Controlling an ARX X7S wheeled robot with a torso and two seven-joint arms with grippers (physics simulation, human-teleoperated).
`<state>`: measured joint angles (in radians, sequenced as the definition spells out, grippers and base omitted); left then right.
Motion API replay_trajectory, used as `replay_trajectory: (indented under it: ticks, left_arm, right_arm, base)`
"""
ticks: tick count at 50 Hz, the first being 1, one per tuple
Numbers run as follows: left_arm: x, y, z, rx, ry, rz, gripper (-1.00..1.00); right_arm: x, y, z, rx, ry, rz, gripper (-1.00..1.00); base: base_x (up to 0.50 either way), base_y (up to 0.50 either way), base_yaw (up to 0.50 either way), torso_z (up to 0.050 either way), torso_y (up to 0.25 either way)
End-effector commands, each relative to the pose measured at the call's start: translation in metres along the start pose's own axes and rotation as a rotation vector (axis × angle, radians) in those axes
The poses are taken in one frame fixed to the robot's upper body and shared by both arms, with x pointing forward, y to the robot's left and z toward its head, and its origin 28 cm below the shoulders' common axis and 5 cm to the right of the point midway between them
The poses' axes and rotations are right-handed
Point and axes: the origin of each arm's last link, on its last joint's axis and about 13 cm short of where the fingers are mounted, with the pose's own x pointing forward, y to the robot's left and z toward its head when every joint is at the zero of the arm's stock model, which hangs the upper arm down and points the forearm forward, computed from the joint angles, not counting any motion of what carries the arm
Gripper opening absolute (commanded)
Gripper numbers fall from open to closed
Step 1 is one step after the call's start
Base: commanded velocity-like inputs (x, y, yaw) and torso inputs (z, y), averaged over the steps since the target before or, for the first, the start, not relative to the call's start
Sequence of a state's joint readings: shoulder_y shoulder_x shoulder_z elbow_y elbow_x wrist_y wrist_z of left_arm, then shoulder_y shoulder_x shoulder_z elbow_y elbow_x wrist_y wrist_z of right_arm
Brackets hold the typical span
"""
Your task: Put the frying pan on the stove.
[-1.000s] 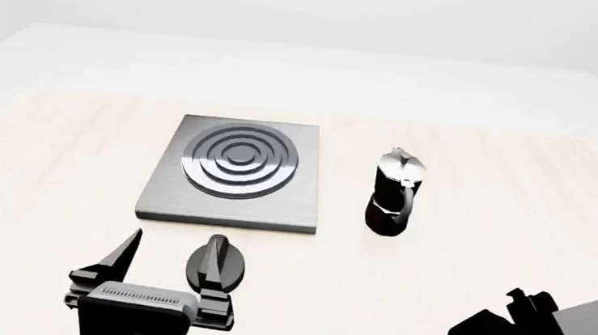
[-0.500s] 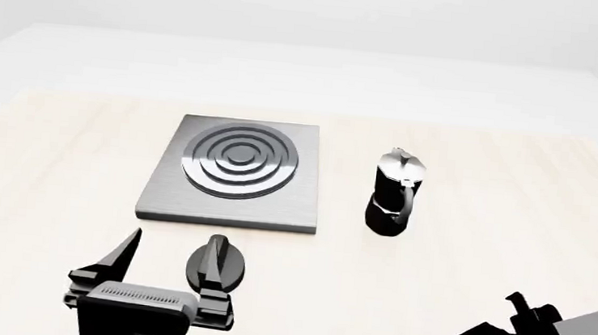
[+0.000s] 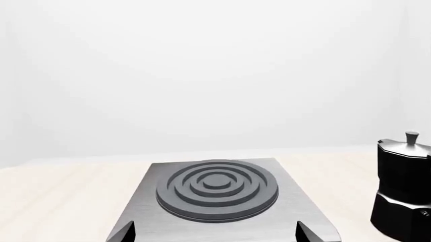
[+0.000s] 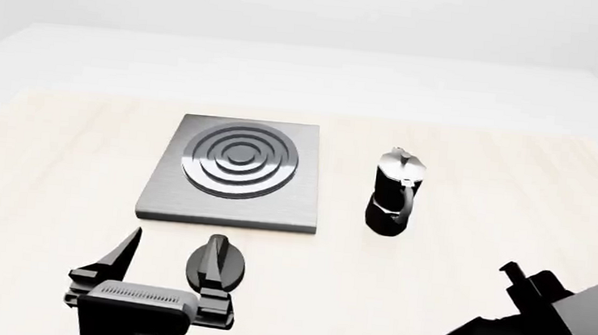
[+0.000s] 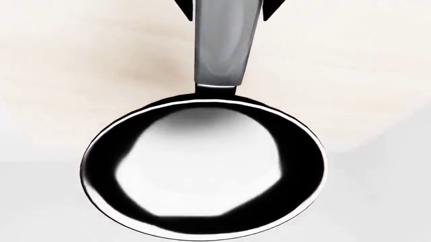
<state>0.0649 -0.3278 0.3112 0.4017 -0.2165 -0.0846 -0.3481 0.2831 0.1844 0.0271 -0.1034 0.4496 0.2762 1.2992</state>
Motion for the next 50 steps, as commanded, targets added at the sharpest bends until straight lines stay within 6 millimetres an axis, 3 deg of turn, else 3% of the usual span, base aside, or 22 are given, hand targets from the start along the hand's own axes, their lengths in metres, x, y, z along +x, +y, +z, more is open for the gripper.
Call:
replay_trajectory:
  ticks: [1,32,50]
  left_arm:
    - [0.0,0.0,0.0,-0.001,-0.002,0.001,1.0]
    - [0.0,0.0,0.001,0.0,-0.003,0.001,1.0]
    - [0.0,0.0,-0.001,0.002,0.001,-0.004,1.0]
  right_arm:
    - [-0.013,0.004,0.021,0.023,-0.085,0.101,-1.0]
    - [-0.031,0.013,0.036,0.029,-0.063,0.371,-1.0]
    - [-0.045,0.014,0.048,0.145,-0.054,0.548,-1.0]
  base:
    - [0.0,0.0,0.0,0.0,0.0]
    - [0.0,0.0,0.0,0.0,0.001]
    - [0.0,0.0,0.0,0.001,0.002]
